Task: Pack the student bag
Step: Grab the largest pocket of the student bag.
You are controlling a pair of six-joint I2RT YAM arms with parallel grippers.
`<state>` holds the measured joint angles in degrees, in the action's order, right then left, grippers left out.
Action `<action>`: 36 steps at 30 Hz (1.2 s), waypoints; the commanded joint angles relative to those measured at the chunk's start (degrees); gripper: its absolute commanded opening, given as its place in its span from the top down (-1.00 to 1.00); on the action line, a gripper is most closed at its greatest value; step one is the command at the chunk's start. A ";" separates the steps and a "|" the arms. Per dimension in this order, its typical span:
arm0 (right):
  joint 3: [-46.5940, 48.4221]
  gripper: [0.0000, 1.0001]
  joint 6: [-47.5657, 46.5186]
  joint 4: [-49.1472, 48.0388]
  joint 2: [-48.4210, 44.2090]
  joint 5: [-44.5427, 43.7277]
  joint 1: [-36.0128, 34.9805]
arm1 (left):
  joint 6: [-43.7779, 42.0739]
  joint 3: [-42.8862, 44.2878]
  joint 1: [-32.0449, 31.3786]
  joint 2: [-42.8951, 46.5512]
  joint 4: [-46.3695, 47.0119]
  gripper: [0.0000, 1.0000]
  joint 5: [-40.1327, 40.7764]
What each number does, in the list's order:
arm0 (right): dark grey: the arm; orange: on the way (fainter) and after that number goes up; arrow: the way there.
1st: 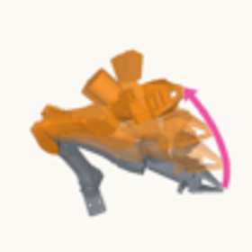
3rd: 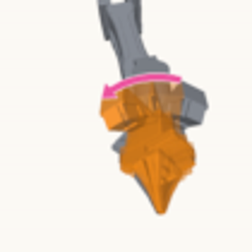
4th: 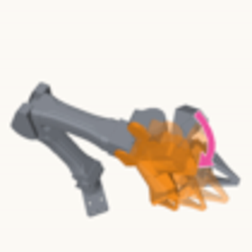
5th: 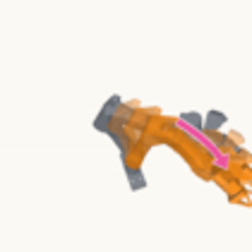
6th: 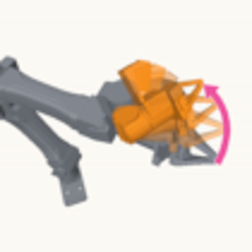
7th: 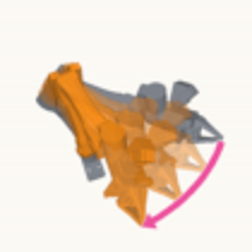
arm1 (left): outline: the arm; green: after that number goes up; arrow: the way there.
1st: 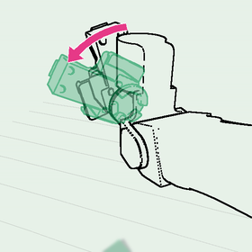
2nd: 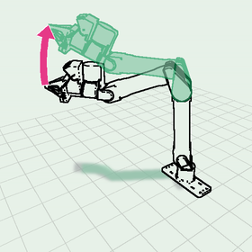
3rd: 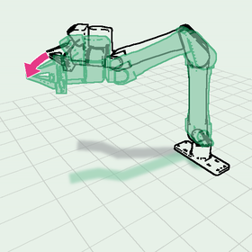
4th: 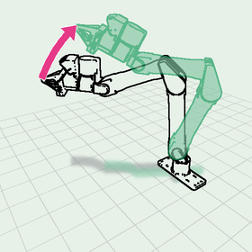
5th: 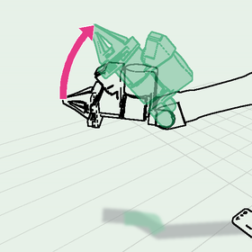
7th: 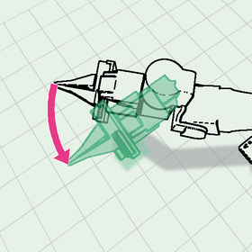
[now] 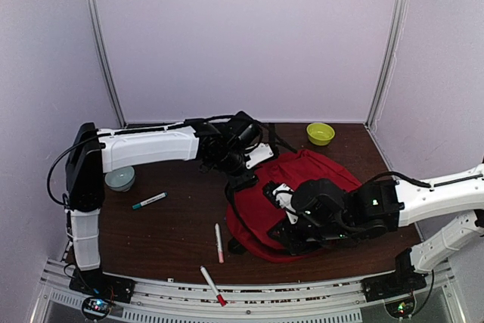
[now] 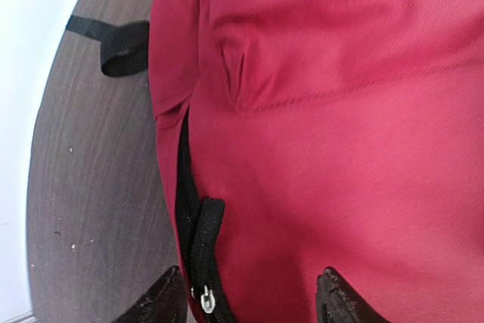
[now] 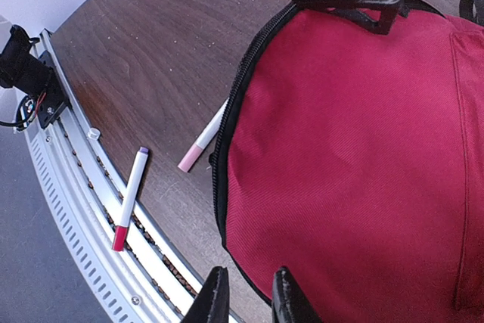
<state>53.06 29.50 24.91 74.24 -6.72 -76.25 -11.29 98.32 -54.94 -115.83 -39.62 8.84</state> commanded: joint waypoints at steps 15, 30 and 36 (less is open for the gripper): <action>-4.82 0.60 2.38 -2.29 -5.54 -2.59 0.02 | -8.44 10.40 0.63 -10.12 -5.74 0.13 16.93; -6.75 0.60 2.90 -2.94 -7.81 -3.83 0.08 | -6.91 12.21 0.62 -9.33 -5.62 0.97 16.08; -5.94 0.62 2.83 -1.99 -8.40 -7.09 0.51 | -1.50 9.84 0.94 -4.17 -4.02 1.00 10.13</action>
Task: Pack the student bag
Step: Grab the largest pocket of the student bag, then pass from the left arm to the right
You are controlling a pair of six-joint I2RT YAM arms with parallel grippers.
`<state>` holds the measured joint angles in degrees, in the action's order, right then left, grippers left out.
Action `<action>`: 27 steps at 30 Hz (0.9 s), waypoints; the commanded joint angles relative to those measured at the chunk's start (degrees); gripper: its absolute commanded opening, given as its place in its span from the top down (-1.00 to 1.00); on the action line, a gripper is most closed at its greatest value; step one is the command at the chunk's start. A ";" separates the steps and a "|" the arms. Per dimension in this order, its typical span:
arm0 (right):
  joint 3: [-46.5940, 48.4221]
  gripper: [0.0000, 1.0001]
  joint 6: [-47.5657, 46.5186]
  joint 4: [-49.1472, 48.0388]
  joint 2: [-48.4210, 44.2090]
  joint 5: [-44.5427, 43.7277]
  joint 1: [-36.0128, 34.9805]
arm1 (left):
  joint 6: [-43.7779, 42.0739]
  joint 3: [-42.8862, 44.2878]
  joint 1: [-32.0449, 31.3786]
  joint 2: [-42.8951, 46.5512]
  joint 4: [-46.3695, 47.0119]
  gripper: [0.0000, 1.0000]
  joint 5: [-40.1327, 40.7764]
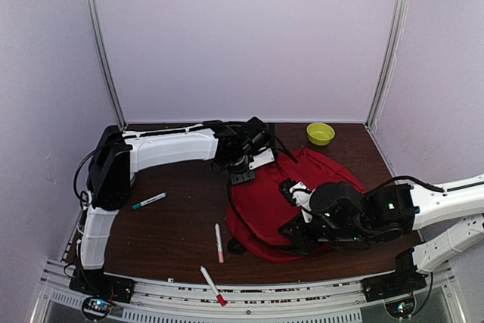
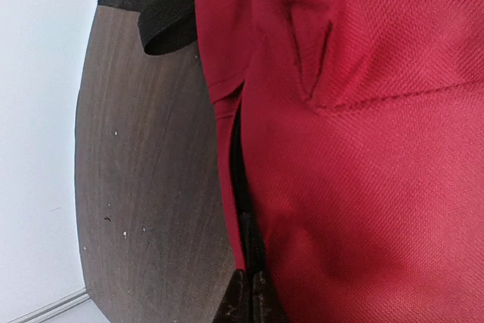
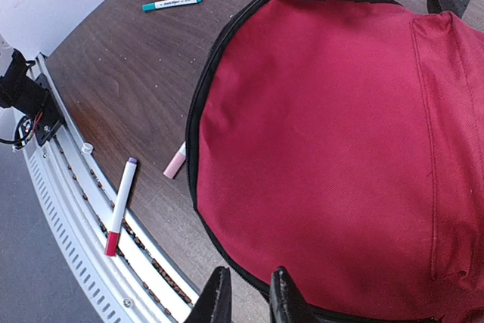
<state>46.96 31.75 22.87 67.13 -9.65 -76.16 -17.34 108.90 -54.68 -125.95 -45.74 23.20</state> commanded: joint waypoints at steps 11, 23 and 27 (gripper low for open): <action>3.19 0.31 3.95 1.43 -1.83 -9.45 8.45 | 16.38 -11.06 1.79 17.51 10.87 1.00 -15.02; 13.40 -0.06 6.73 -3.23 11.00 0.01 16.67 | 22.81 -24.85 5.47 25.33 24.85 1.00 -34.14; 11.63 0.02 7.78 -12.01 12.30 10.93 19.89 | 23.77 -31.89 7.43 29.50 31.38 1.00 -41.58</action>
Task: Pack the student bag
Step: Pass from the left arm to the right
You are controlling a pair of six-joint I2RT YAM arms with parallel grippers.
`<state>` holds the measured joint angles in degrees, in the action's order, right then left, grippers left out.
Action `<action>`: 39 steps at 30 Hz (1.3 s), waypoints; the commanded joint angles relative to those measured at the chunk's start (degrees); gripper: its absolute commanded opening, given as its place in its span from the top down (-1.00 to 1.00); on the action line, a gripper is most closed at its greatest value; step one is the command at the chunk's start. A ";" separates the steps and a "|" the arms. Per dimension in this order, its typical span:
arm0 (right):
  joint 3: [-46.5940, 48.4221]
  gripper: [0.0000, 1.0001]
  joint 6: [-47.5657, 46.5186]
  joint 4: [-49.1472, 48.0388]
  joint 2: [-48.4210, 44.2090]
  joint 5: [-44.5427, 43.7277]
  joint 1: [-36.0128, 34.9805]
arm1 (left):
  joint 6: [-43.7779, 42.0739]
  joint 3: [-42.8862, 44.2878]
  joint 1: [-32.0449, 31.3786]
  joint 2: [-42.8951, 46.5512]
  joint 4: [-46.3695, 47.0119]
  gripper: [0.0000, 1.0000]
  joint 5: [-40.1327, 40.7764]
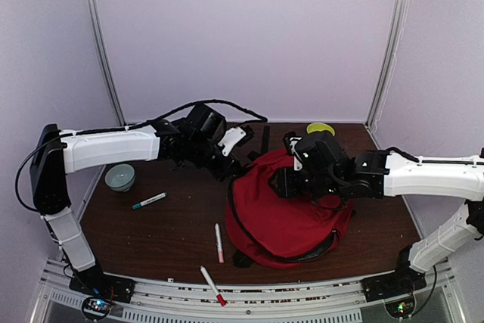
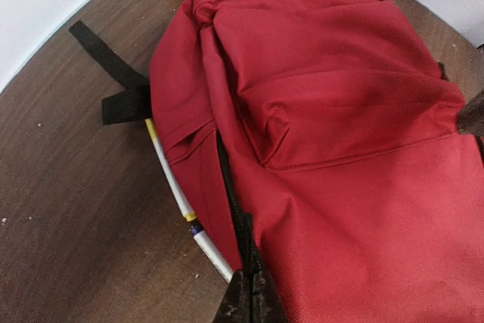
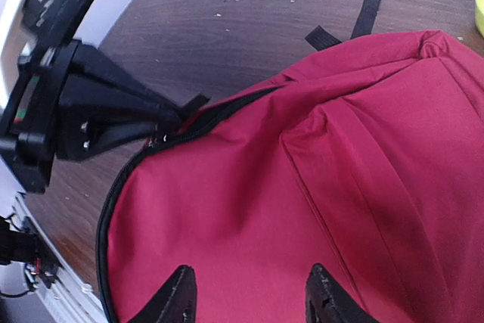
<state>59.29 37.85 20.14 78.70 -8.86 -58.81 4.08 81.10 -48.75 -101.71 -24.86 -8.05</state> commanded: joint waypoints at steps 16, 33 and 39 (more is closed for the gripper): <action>-3.32 0.02 -3.89 -31.39 7.52 32.55 10.55 | 2.86 -7.69 3.02 6.52 17.39 1.00 -21.98; -4.82 0.23 0.12 -48.75 14.52 49.45 13.86 | 4.55 -10.17 3.81 7.22 21.63 1.00 -29.93; -7.25 0.10 2.78 -52.82 14.61 48.91 15.47 | 4.46 -11.15 4.25 7.90 22.64 1.00 -32.00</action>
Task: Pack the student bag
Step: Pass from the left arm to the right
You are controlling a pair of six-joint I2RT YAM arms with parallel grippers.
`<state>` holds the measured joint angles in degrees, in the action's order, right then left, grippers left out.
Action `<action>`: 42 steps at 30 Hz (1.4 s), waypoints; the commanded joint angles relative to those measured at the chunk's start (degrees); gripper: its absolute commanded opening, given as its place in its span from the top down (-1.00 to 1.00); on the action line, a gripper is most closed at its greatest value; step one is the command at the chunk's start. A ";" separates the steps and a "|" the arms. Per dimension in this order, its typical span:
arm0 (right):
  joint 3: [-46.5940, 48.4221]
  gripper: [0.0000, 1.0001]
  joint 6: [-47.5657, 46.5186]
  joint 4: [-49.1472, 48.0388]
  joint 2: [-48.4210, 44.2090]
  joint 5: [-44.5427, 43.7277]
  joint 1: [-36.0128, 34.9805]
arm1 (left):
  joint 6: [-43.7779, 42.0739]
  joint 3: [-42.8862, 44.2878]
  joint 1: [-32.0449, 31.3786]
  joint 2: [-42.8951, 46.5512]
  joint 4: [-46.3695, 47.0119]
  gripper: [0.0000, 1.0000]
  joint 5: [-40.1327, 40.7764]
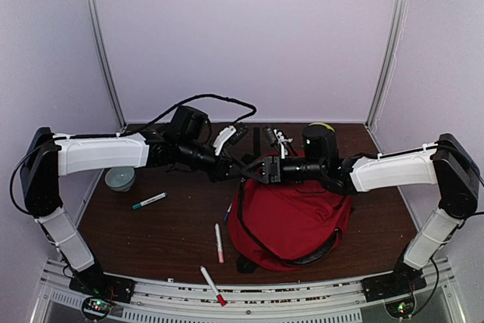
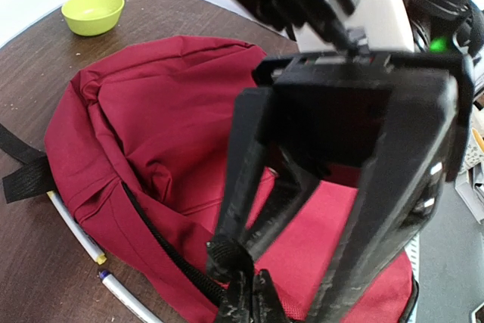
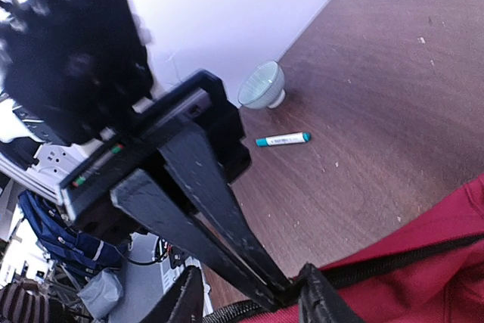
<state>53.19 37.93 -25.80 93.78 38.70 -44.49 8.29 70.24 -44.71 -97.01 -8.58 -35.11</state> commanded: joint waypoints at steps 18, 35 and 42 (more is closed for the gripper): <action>-4.29 0.28 8.58 -15.74 -0.40 4.44 2.58 | 1.46 -1.07 0.51 3.13 8.48 1.00 -6.61; -4.69 0.35 9.73 -17.30 2.19 3.57 1.16 | 2.03 -0.98 0.59 2.69 8.86 1.00 -6.50; -5.11 0.37 8.54 -15.11 2.22 1.66 1.15 | 1.99 -1.15 0.59 2.79 8.84 1.00 -6.55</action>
<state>48.75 46.92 -41.34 95.55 41.54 -42.94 9.87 68.66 -44.53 -96.12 -6.07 -38.79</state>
